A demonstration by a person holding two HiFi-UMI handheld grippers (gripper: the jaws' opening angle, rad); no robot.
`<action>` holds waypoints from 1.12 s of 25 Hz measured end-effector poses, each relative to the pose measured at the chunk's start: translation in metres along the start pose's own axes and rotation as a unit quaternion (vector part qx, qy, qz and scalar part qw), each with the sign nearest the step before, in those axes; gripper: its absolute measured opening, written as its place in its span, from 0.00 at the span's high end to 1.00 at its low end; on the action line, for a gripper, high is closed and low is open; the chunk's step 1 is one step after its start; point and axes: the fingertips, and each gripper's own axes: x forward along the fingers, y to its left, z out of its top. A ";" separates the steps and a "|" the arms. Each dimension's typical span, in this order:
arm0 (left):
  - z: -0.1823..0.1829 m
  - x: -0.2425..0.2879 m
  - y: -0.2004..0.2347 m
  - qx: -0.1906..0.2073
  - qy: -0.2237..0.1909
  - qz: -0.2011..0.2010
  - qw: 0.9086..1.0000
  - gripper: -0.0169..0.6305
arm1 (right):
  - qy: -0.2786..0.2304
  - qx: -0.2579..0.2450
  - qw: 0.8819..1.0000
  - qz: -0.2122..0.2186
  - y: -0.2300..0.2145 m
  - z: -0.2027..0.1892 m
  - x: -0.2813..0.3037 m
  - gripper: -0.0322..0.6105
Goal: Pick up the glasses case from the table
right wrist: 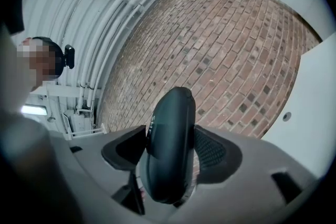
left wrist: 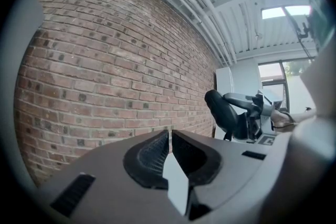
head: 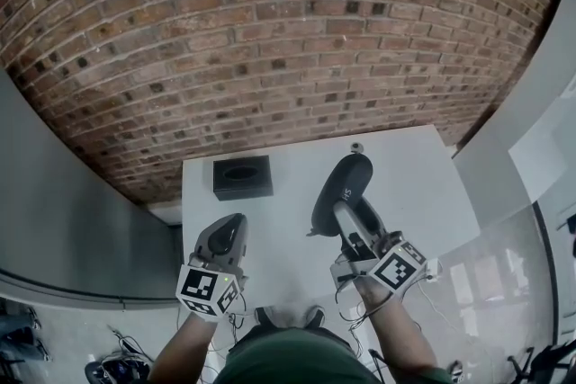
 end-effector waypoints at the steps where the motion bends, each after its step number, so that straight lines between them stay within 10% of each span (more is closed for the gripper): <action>1: 0.000 0.000 0.000 0.000 0.000 0.000 1.000 0.95 | -0.001 0.003 1.000 0.002 0.000 0.000 0.000 0.50; 28: -0.003 0.007 0.002 -0.002 0.002 0.003 1.000 0.95 | -0.007 0.008 1.000 0.016 -0.001 0.004 0.002 0.51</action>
